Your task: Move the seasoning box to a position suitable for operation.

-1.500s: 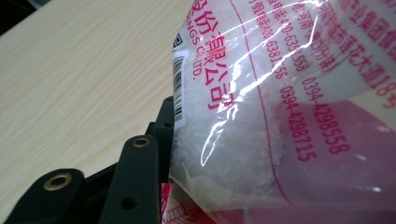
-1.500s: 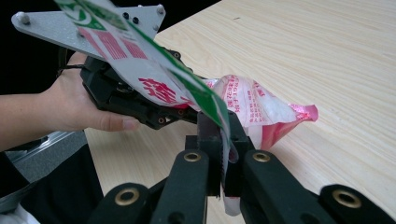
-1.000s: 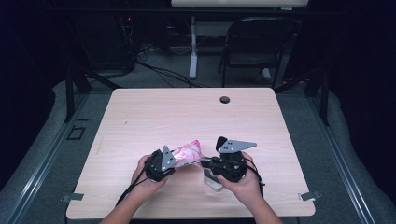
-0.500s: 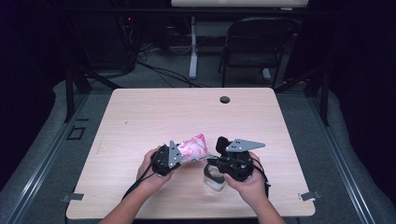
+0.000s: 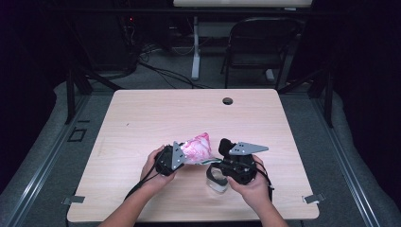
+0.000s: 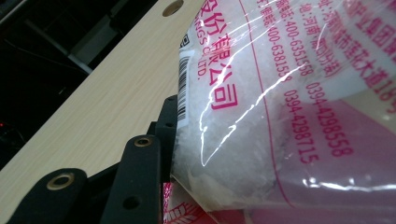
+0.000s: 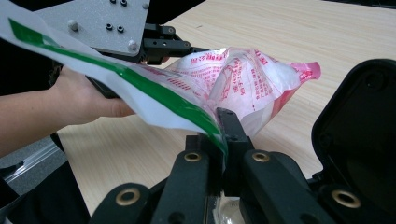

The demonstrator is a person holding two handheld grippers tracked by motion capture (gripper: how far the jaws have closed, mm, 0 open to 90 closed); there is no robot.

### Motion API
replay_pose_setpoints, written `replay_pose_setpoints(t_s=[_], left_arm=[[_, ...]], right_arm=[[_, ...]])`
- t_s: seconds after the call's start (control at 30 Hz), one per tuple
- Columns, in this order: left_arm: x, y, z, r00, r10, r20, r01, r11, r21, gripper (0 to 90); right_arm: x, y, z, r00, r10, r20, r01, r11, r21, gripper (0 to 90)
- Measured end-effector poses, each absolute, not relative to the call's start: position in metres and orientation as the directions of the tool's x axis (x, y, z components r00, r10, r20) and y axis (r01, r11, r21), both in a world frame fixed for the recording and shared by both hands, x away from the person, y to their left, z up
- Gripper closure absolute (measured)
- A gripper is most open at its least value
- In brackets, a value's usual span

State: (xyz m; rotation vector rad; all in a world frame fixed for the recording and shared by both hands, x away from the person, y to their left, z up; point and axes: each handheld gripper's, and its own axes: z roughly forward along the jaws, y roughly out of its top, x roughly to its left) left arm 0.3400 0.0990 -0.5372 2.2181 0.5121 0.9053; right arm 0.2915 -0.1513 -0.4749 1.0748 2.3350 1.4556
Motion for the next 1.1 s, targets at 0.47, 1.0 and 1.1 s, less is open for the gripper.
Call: replay_pose_setpoints(t_s=[0.47, 1.0, 1.1], left_arm=[[0.345, 0.094, -0.539, 0.653, 0.53, 0.542, 0.017, -0.725, 0.688, 63.9], [0.345, 0.087, -0.535, 0.614, 0.498, 0.613, -0.043, -0.754, 0.656, 63.9], [0.344, 0.086, -0.533, 0.6, 0.496, 0.628, -0.053, -0.758, 0.65, 63.9]], right_arm=[[0.287, -0.153, -0.485, -0.698, 0.687, 0.202, 0.485, 0.246, 0.839, 90.0], [0.284, -0.159, -0.491, -0.685, 0.701, 0.199, 0.499, 0.252, 0.829, 89.8], [0.283, -0.159, -0.49, -0.686, 0.698, 0.204, 0.501, 0.25, 0.829, 88.9]])
